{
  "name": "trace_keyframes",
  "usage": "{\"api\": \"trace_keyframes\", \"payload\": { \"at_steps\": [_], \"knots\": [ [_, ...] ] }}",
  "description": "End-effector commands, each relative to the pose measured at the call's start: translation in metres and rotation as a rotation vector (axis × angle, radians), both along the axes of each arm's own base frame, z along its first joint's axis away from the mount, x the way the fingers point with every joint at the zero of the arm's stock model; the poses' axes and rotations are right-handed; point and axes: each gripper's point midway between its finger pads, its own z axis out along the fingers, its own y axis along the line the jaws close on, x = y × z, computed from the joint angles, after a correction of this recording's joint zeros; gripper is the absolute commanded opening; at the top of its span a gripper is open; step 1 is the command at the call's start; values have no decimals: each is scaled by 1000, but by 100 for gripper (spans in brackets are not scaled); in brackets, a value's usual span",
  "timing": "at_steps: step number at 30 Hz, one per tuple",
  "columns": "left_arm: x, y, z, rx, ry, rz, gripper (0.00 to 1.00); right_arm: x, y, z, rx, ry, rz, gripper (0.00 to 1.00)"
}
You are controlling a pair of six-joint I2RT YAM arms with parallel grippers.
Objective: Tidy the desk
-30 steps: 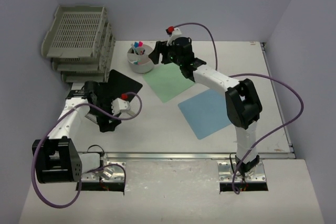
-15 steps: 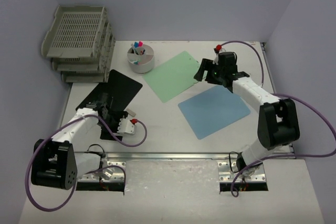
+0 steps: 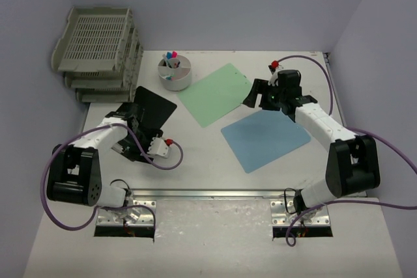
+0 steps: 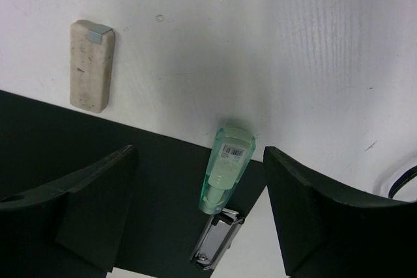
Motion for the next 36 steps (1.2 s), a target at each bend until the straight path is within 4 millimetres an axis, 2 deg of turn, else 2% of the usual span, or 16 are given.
{"api": "trace_keyframes", "payload": {
  "at_steps": [1, 8, 12, 18, 22, 24, 27, 28, 29, 30, 31, 33, 34, 36],
  "knots": [
    [-9, -3, -7, 5, 18, -58, 75, 10, -5, 5, 6, 1, -2, 82],
    [-15, 2, -23, 48, 39, -67, 71, 13, 1, -1, 63, 64, -7, 78],
    [-19, 8, -32, 89, 58, -76, 67, 11, 7, 5, 93, 63, 32, 76],
    [-13, 14, -39, 148, 65, -75, 53, 7, 7, 13, 77, 33, 63, 73],
    [-4, 11, -35, 173, 40, -70, 35, 5, 7, 15, 79, 29, 66, 72],
    [1, 1, -23, 154, 13, -79, 16, 4, 7, 17, 82, 28, 68, 71],
    [7, -21, -2, 97, -37, -97, 0, 3, 9, 20, 86, 22, 76, 71],
    [15, -34, 12, 59, -77, -95, 0, 2, 9, 20, 85, 21, 76, 71],
    [27, -55, 35, -4, -138, -91, 0, 1, 8, 20, 83, 20, 75, 71],
    [31, -72, 49, -68, -164, -84, 0, 1, 7, 20, 83, 17, 75, 71],
    [30, -83, 53, -95, -159, -50, 0, 0, 7, 19, 82, 18, 76, 71],
    [64, -146, 118, -355, -229, 100, 0, 1, 8, 21, 84, 8, 78, 71],
    [78, -161, 142, -424, -263, 140, 0, 2, 9, 21, 87, 6, 83, 71],
    [107, -188, 167, -542, -293, 248, 0, 4, 10, 22, 92, 4, 85, 71]
  ]
}}
